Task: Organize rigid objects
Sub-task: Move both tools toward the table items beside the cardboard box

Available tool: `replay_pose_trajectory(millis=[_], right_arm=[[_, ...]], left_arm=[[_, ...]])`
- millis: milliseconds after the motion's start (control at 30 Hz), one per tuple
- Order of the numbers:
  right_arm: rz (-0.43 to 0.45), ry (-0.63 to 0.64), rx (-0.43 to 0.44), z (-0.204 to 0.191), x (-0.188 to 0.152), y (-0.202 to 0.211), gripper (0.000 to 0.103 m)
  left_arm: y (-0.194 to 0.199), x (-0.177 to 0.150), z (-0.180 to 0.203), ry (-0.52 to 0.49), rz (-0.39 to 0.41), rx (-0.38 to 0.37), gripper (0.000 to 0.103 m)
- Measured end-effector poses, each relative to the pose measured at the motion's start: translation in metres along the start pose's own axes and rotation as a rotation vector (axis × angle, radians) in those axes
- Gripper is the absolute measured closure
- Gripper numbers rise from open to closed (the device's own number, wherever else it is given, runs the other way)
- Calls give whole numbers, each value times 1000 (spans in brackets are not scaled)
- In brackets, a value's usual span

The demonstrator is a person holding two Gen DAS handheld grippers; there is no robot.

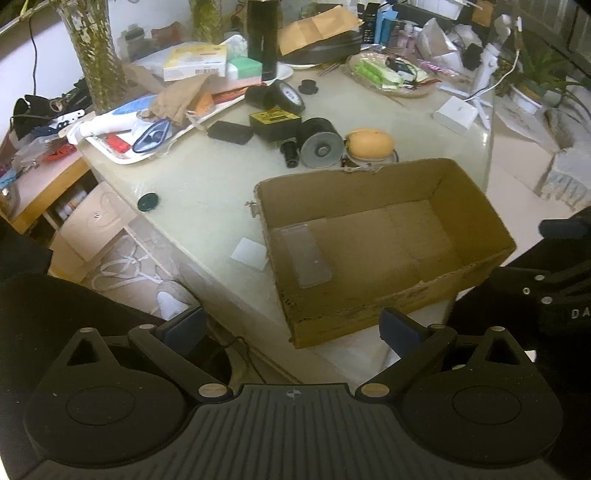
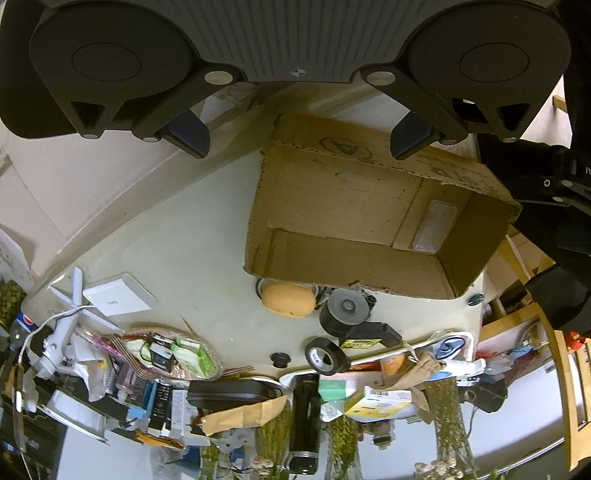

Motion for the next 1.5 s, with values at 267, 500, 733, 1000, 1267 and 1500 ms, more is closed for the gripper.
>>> replay_pose_trajectory(millis=[267, 500, 733, 1000, 1267, 1500], right_arm=[[-3, -8, 43, -1, 2, 1, 0], [-23, -18, 87, -2, 3, 1, 0], [-13, -33, 99, 3, 8, 2, 0], [-4, -70, 79, 14, 18, -4, 0], [25, -127, 56, 28, 36, -13, 0], [52, -84, 41, 30, 53, -22, 0]], left_arm=[[0, 3, 3, -23, 4, -37, 1], [3, 8, 7, -54, 23, -50, 1], [2, 15, 7, -68, 27, -59, 1], [1, 26, 6, -83, 46, -56, 1], [-7, 33, -1, -75, 36, -46, 1], [-13, 40, -13, -40, 47, -33, 1]])
Point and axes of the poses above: each gripper's, at about its wrist camera, not at the fingertips, and y roughly against the way its jaws point, z to its right, x to its top, the point moved 5 cm from there along -y, roughly the way its jaws point, and after that the axes turned 1 degree about -x, right-handed, at the moved point
